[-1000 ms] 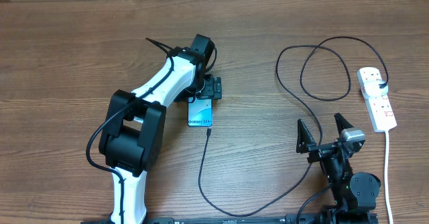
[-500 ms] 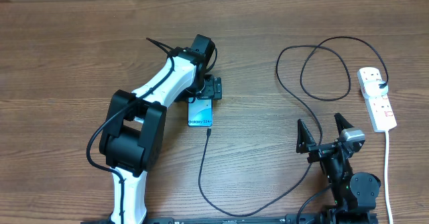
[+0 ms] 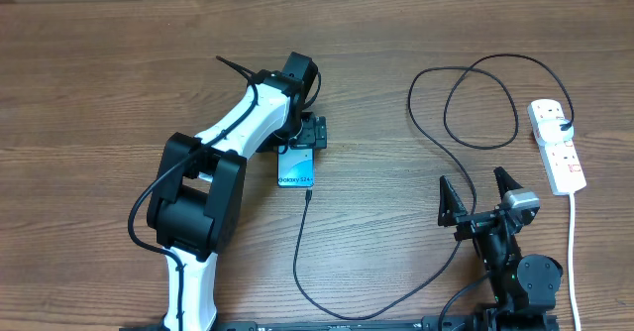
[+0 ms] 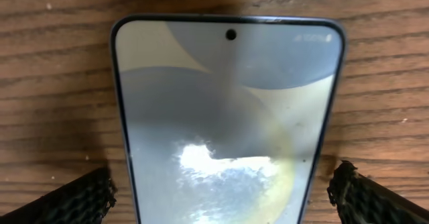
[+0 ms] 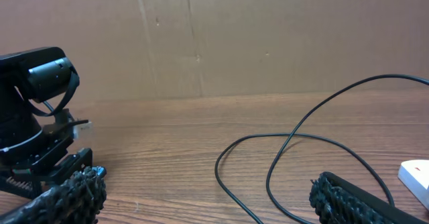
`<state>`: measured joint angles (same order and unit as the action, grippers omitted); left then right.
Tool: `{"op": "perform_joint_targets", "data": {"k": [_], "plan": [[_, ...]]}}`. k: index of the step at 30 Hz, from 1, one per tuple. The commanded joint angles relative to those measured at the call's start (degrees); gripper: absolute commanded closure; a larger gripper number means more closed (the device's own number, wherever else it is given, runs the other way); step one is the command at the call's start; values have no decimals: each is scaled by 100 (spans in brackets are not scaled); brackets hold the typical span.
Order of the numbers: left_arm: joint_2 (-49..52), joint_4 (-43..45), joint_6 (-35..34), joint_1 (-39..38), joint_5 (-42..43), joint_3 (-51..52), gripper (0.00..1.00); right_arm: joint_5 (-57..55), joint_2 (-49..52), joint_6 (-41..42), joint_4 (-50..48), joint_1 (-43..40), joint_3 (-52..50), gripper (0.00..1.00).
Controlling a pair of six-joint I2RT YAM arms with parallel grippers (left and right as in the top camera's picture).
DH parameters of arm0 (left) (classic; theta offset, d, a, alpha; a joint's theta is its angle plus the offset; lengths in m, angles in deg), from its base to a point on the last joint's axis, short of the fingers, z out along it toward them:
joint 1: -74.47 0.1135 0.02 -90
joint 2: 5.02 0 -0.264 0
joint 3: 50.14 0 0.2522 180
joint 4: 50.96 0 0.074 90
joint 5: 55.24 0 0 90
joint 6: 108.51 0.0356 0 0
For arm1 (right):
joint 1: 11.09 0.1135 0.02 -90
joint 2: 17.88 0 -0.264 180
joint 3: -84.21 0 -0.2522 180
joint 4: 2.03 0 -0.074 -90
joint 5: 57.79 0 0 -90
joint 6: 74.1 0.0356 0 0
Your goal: Plug charger to phone and switch on socket
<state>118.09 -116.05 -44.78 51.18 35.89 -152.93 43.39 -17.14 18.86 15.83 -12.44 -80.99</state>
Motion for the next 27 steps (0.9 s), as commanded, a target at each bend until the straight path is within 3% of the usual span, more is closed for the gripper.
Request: {"op": "perform_joint_targets", "data": {"k": [1, 24, 27], "plan": [[192, -92, -299, -70, -90, 234, 0, -13, -50, -22, -31, 33, -59, 0], [195, -175, -566, -337, -138, 234, 0, -15, -50, -24, -31, 33, -57, 0], [195, -149, -562, -337, -177, 234, 13, -13, -50, -24, -28, 33, -57, 0]]}}
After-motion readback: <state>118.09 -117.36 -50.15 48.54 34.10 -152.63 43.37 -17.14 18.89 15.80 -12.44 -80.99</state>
